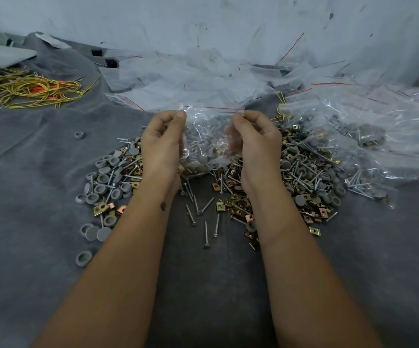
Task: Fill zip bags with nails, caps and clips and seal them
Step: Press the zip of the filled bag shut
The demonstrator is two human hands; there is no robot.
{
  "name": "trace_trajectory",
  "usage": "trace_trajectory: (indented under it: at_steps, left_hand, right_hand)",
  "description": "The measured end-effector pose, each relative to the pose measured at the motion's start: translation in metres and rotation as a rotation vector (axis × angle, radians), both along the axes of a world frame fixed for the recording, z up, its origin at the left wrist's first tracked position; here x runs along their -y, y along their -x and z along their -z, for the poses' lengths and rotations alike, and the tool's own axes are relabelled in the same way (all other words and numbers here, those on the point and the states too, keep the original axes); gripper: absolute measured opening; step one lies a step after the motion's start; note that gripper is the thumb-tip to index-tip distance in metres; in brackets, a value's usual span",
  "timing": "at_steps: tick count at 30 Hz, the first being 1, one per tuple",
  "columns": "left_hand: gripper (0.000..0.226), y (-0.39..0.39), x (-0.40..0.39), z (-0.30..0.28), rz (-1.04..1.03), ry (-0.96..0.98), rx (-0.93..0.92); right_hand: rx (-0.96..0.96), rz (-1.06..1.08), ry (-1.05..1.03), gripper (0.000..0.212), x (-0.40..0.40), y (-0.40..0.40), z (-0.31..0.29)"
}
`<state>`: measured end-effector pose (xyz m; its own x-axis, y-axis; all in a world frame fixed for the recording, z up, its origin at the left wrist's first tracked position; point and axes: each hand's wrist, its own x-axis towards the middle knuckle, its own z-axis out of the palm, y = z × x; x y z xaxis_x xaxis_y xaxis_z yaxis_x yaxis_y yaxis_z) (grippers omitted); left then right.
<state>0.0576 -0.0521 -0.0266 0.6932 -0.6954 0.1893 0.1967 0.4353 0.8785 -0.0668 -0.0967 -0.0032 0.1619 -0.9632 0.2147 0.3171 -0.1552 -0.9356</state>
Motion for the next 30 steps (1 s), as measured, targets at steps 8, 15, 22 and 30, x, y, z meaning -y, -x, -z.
trace_trajectory:
  at_steps: [8, 15, 22, 30]
  left_hand:
    - [0.022, 0.0002, 0.0017, 0.0001, 0.016, -0.032, -0.012]
    - [0.022, -0.0013, 0.0022, 0.0008, 0.017, -0.056, -0.016]
    - [0.028, 0.0034, -0.0013, -0.0029, 0.042, -0.066, 0.003]
    - [0.02, 0.0057, -0.0041, -0.0057, 0.065, -0.071, 0.037]
  right_hand:
    - [0.039, 0.055, -0.027, 0.009, 0.0005, 0.0001, 0.0003]
    - [-0.012, 0.035, -0.01, 0.012, -0.0007, -0.0007, -0.0013]
    - [-0.049, 0.058, 0.02, 0.021, -0.0009, -0.0008, -0.0018]
    - [-0.033, -0.004, 0.004, 0.016, -0.0019, -0.0018, -0.0022]
